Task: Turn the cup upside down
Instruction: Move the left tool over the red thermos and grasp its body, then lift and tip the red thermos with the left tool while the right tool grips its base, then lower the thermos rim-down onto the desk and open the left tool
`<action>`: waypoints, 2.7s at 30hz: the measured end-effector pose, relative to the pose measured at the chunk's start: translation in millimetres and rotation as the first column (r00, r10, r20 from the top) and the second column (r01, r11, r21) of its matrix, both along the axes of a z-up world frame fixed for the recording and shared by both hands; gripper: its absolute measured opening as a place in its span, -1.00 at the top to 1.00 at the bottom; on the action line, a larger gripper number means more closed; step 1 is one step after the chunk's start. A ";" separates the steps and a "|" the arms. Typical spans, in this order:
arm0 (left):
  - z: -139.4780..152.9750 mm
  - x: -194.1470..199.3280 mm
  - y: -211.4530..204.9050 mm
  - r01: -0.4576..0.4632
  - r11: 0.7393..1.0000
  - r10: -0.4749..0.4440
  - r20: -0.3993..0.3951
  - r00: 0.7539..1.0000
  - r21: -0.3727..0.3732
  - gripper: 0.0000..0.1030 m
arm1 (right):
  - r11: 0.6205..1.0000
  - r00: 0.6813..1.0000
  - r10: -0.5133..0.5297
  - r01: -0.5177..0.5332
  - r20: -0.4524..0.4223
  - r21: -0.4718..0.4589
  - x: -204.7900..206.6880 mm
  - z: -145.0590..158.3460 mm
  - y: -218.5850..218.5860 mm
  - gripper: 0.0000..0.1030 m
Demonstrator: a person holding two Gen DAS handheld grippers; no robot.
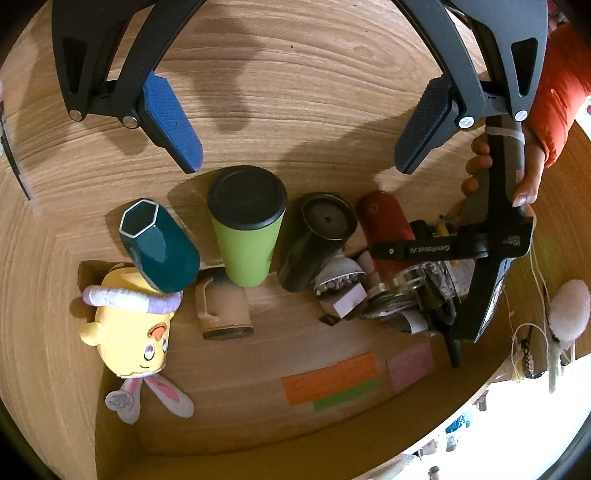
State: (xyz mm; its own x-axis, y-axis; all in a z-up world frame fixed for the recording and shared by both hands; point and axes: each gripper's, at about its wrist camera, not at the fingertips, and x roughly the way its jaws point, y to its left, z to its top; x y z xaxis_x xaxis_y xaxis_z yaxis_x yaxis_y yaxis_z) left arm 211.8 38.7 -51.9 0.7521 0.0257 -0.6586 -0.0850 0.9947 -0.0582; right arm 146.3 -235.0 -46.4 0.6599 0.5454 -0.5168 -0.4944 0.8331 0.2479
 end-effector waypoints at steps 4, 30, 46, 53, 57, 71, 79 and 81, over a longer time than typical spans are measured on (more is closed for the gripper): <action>-0.1 0.7 -1.5 -0.001 1.000 0.001 -0.006 1.000 0.001 -0.20 | 1.000 1.000 0.010 -0.010 -0.005 -0.004 -2.0 -1.7 2.3 -1.00; 13.3 -136.8 -63.6 0.380 0.902 -0.385 0.018 0.923 -0.206 -0.18 | 0.987 0.988 0.154 -0.154 -0.015 -0.052 -55.2 -19.1 31.6 -1.00; 1.0 -132.9 -54.4 0.432 0.834 -0.451 0.028 0.892 -0.342 -0.19 | 0.952 0.953 0.301 -0.302 -0.025 -0.047 -57.3 -29.2 56.5 -0.26; -1.6 -130.9 -51.9 0.422 0.850 -0.430 0.046 0.902 -0.317 -0.24 | 0.956 0.957 0.290 -0.289 0.012 -0.055 -65.4 -29.9 59.2 -0.20; -6.0 -124.7 -50.4 0.382 0.877 -0.390 0.032 0.920 -0.290 -0.47 | 0.957 0.957 0.285 -0.282 0.052 -0.069 -69.2 -24.5 59.2 -0.14; -18.7 -112.3 -40.4 0.327 0.891 -0.337 0.022 0.941 -0.316 -0.61 | 0.964 0.963 0.265 -0.263 0.053 -0.051 -62.7 -31.1 54.3 -0.14; -6.1 -122.9 -42.3 0.338 0.906 -0.334 0.058 0.941 -0.256 -0.61 | 0.966 0.964 0.255 -0.251 0.076 -0.057 -67.0 -22.8 50.9 -0.14; 0.5 -126.8 -39.3 0.335 0.912 -0.327 0.073 0.942 -0.238 -0.61 | 0.968 0.964 0.249 -0.245 0.090 -0.055 -68.7 -17.9 48.6 -0.14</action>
State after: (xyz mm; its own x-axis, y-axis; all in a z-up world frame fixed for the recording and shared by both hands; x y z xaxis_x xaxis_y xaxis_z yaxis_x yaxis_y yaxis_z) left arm 85.0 -0.6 -51.4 0.7100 -0.3864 -0.5888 0.2522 0.9201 -0.2996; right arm 77.6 -186.4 -64.3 0.5548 0.6764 -0.4845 -0.7061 0.6908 0.1558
